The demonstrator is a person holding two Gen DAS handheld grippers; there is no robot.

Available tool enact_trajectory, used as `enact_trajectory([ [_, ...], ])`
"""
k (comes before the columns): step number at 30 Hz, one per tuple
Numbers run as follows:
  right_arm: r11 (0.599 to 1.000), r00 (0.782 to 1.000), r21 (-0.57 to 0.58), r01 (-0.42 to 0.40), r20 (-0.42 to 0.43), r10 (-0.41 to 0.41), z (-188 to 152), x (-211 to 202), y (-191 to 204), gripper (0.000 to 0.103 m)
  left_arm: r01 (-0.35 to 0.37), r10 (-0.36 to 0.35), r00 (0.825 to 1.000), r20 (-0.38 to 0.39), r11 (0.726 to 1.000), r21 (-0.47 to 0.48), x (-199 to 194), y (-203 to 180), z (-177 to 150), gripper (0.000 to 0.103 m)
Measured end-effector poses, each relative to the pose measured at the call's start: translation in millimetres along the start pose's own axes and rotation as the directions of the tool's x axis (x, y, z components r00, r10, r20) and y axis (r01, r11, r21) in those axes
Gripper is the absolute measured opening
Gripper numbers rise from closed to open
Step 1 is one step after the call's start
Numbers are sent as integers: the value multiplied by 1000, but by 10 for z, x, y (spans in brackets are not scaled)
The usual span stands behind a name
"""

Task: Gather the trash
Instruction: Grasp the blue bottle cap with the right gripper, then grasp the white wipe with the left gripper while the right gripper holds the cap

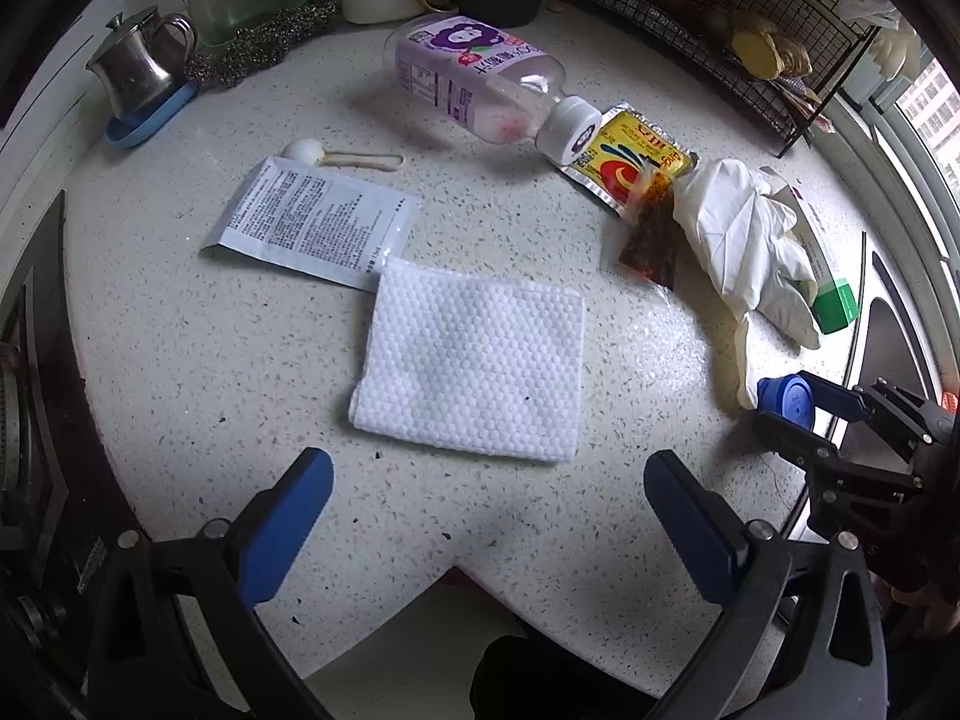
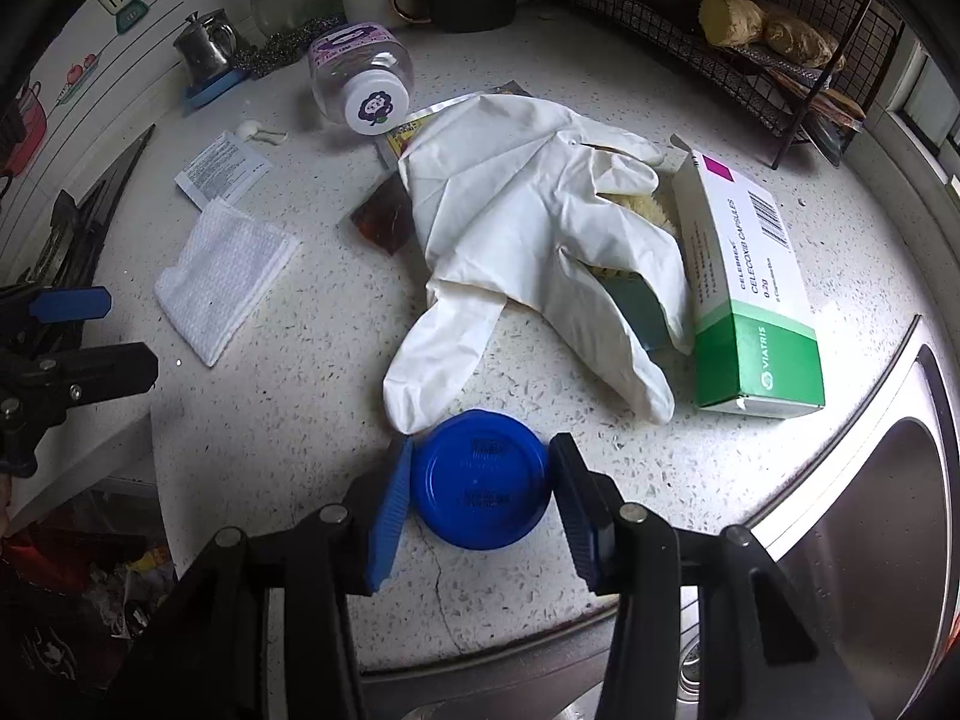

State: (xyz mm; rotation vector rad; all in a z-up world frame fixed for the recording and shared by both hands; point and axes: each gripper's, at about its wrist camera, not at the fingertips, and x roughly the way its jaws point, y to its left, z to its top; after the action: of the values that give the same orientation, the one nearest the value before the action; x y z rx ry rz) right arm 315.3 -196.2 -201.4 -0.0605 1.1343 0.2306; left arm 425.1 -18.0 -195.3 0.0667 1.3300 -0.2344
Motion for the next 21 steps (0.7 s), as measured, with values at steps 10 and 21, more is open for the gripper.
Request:
enact_trajectory([
  [10, 997, 996, -55, -56, 63, 59, 365, -194, 187, 43, -11, 13, 999, -40, 998, 58, 169, 70, 293, 103],
  [21, 992, 995, -78, -97, 24, 99, 442, 19, 233, 43, 16, -7, 995, -97, 996, 86, 525, -6, 362, 103],
])
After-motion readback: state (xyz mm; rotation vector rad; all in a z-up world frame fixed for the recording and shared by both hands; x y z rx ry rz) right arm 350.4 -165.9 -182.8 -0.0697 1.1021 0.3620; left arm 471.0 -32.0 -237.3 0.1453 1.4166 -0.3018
